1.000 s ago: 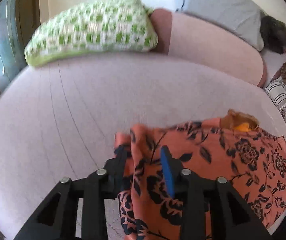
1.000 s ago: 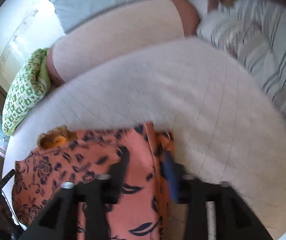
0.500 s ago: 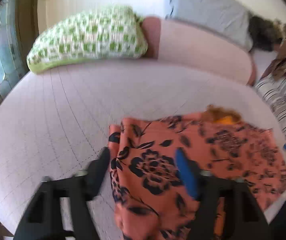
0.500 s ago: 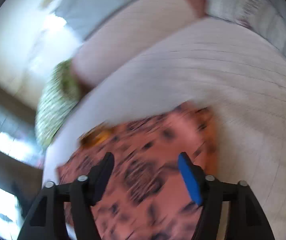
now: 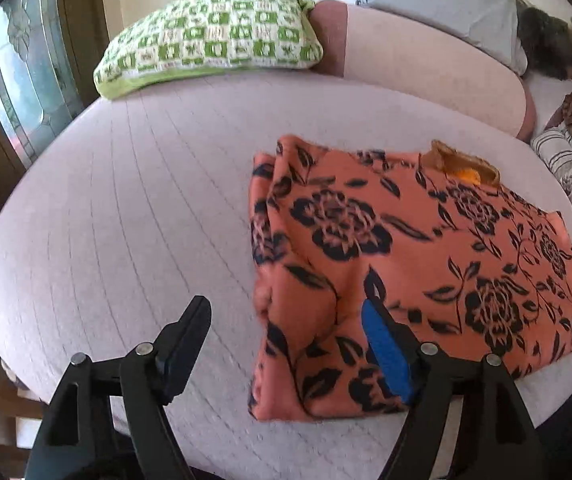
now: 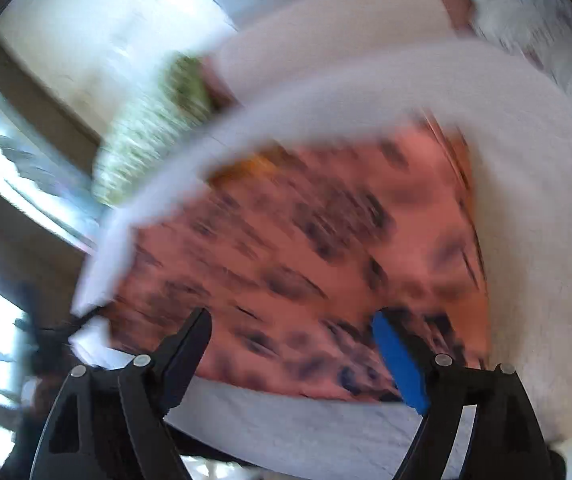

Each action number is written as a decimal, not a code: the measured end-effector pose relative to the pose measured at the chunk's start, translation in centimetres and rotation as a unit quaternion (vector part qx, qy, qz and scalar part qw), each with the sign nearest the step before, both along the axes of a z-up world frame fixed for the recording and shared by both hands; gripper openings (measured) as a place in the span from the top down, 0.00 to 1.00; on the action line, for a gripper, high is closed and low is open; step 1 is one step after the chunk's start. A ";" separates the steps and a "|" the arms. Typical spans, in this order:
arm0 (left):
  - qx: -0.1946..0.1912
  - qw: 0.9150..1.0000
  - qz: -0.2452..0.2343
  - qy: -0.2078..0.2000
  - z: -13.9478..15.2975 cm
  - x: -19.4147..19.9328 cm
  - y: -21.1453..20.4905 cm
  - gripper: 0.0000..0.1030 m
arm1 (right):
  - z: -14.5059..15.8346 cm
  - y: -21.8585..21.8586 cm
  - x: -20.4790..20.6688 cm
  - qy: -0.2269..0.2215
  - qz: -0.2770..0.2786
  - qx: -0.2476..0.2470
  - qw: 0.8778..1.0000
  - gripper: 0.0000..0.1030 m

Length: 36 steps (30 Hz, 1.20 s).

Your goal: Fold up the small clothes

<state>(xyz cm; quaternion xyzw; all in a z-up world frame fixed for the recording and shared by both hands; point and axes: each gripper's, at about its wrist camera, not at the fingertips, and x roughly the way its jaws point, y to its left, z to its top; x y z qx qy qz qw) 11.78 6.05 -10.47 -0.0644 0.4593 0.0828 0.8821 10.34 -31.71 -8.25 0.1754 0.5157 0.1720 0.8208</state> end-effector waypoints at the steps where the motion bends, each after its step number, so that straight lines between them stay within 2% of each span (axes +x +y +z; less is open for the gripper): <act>1: -0.003 1.000 0.005 0.003 0.0 -0.4 -0.1 0.24 | -2.9 -1.2 0.3 0.053 -0.038 0.000 0.998 0.26; 3: -0.010 1.000 0.010 -0.001 0.6 -1.7 -0.5 0.24 | -1.5 -2.6 -0.5 0.037 -0.084 0.037 0.995 0.27; 4: -0.011 1.000 0.011 -0.009 1.4 -2.1 -0.6 0.24 | -0.1 -2.4 -0.7 0.031 -0.083 0.028 0.996 0.27; 6: -0.007 1.000 0.010 -0.014 1.8 -2.2 -1.1 0.24 | 2.2 -2.0 -1.0 -0.008 -0.065 0.006 0.998 0.27; 9: -0.004 1.000 0.001 -0.018 2.2 -2.2 -1.5 0.24 | 4.7 -0.6 -1.0 -0.045 -0.032 0.019 0.998 0.15; 11: -0.006 1.000 -0.002 -0.017 2.2 -1.9 -1.7 0.24 | 2.7 -0.6 -0.6 -0.030 -0.034 0.012 0.999 0.13; 12: -0.006 1.000 -0.003 -0.016 2.0 -1.8 -1.8 0.24 | 0.2 -1.2 0.1 0.010 -0.052 -0.023 0.998 0.13; 13: -0.006 1.000 -0.005 -0.014 2.0 -1.8 -1.9 0.24 | -0.7 -1.2 1.1 0.048 -0.070 -0.041 0.995 0.16; 14: -0.004 1.000 -0.006 -0.012 2.0 -1.8 -1.9 0.24 | -1.3 -2.1 1.0 0.053 -0.090 -0.018 0.994 0.17; 15: -0.001 1.000 -0.008 -0.012 2.1 -1.9 -1.9 0.24 | -0.1 -2.4 0.5 0.031 -0.104 0.000 0.994 0.17; 16: 0.005 1.000 -0.006 -0.016 2.2 -2.0 -1.9 0.24 | 0.7 -2.3 0.5 0.029 -0.104 0.008 0.994 0.16; 19: 0.004 1.000 0.000 -0.012 2.0 -1.5 -1.7 0.24 | 3.3 -0.8 1.1 -0.003 -0.079 -0.007 0.997 0.17; 21: 0.002 1.000 -0.001 -0.011 1.8 -1.4 -1.8 0.24 | 4.4 0.1 1.9 -0.021 -0.062 0.002 0.998 0.17; 24: 0.008 1.000 -0.007 -0.006 1.5 -1.3 -2.2 0.24 | 3.6 -0.9 3.2 -0.025 -0.065 0.015 0.997 0.12; 26: 0.008 1.000 -0.007 -0.005 1.5 -1.2 -2.2 0.24 | -0.6 -2.4 4.6 0.038 -0.099 0.014 0.994 0.14; 27: 0.009 1.000 -0.008 -0.003 1.5 -1.2 -2.1 0.24 | -0.9 -2.6 4.6 0.032 -0.111 0.036 0.993 0.14; 30: 0.019 1.000 -0.002 -0.003 1.3 -0.9 -2.0 0.23 | 1.6 -2.0 4.7 0.021 -0.116 0.036 0.992 0.14; 34: 0.013 1.000 0.001 0.006 0.6 -0.2 -2.2 0.23 | 5.1 -0.7 5.3 -0.032 -0.080 0.030 0.996 0.13; 36: 0.009 1.000 -0.011 0.010 0.1 0.1 -2.7 0.23 | 4.8 -0.3 6.4 -0.041 -0.057 0.029 0.997 0.12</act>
